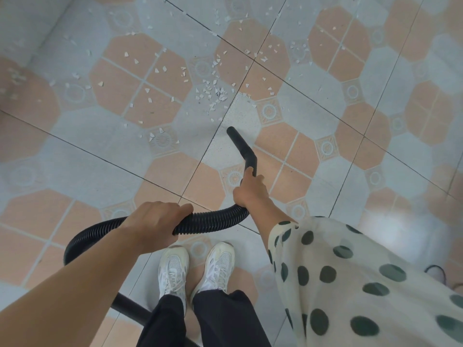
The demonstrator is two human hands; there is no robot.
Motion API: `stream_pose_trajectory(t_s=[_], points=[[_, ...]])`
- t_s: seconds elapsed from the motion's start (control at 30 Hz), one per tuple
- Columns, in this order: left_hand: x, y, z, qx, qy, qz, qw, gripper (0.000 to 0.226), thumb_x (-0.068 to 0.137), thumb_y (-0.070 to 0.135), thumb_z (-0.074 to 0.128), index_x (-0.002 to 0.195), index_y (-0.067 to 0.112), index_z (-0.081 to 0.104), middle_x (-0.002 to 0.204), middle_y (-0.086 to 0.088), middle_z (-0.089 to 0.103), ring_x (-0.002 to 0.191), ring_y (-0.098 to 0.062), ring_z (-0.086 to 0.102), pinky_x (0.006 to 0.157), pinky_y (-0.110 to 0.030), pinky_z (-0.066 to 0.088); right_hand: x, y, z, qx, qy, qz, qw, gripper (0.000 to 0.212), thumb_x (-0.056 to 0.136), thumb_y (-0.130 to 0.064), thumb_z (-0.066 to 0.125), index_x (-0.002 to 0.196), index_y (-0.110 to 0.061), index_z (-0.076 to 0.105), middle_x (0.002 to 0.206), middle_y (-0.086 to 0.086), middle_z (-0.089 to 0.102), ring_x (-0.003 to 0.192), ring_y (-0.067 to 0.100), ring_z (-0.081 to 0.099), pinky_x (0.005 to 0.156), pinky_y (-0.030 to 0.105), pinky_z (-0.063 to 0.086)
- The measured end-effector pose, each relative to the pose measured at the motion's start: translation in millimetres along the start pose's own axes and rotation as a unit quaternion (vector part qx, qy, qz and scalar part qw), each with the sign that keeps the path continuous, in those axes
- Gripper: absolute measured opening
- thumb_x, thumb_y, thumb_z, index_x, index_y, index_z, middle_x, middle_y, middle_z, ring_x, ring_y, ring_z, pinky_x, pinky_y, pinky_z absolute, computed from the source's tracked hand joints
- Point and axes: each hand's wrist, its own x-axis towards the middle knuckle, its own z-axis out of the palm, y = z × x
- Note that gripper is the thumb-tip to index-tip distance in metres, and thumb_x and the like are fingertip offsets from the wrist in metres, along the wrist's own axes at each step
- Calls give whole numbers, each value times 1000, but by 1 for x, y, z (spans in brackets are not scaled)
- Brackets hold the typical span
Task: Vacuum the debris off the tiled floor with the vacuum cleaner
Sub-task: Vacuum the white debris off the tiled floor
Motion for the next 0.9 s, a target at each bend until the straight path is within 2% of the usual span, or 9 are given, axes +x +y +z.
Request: stream_pose_trajectory(t_s=[0.07, 0.17, 0.3, 0.43, 0.57, 0.77, 0.9], points=[[-3, -6, 1, -2, 9, -5, 1000, 21, 86, 24, 49, 104, 26, 41, 80, 9, 50, 68, -18, 49, 48, -22, 24, 1, -8, 0, -6, 5, -7, 1000, 85, 93, -12, 54, 157, -17, -1, 140, 17, 28, 106, 33, 55, 78, 38, 54], [-5, -15, -3, -14, 23, -19, 999, 22, 83, 22, 49, 104, 27, 42, 79, 10, 49, 69, -19, 48, 49, -24, 24, 3, -22, -2, -10, 11, -24, 1000, 82, 93, -12, 53, 157, -17, 1, 139, 17, 30, 101, 31, 55, 71, 36, 51], [2, -20, -11, -32, 27, -30, 999, 22, 82, 21, 50, 102, 26, 43, 78, 9, 48, 72, -21, 51, 54, -29, 31, 16, -30, -13, -12, 21, -34, 999, 81, 92, -12, 53, 156, -17, 3, 137, 17, 31, 88, 27, 49, 68, 35, 47], [23, -6, -17, -37, 14, -31, 999, 20, 82, 21, 48, 99, 28, 40, 83, 6, 54, 78, -23, 56, 60, -30, 38, 30, -19, -29, -11, 23, -27, 999, 80, 91, -10, 52, 156, -18, 5, 137, 16, 30, 98, 32, 57, 75, 38, 53], [56, 21, -31, -38, 15, -38, 998, 23, 81, 20, 48, 102, 27, 41, 80, 7, 47, 79, -25, 56, 61, -31, 38, 51, 5, -58, -12, 26, -4, 1000, 87, 92, -10, 54, 157, -17, -4, 142, 17, 26, 106, 33, 56, 76, 36, 52], [107, 73, -57, -44, 6, -59, 997, 22, 83, 21, 46, 104, 27, 41, 84, 8, 49, 82, -25, 57, 62, -30, 37, 83, 43, -115, -28, 23, -7, 999, 87, 93, -11, 54, 157, -17, -4, 143, 17, 24, 104, 33, 58, 77, 36, 54], [140, 98, -76, -51, 13, -70, 996, 19, 84, 23, 46, 101, 28, 39, 85, 7, 52, 77, -22, 53, 65, -31, 40, 108, 62, -152, -30, 23, -2, 999, 88, 92, -12, 55, 157, -18, -3, 143, 17, 25, 107, 34, 57, 84, 39, 54]])
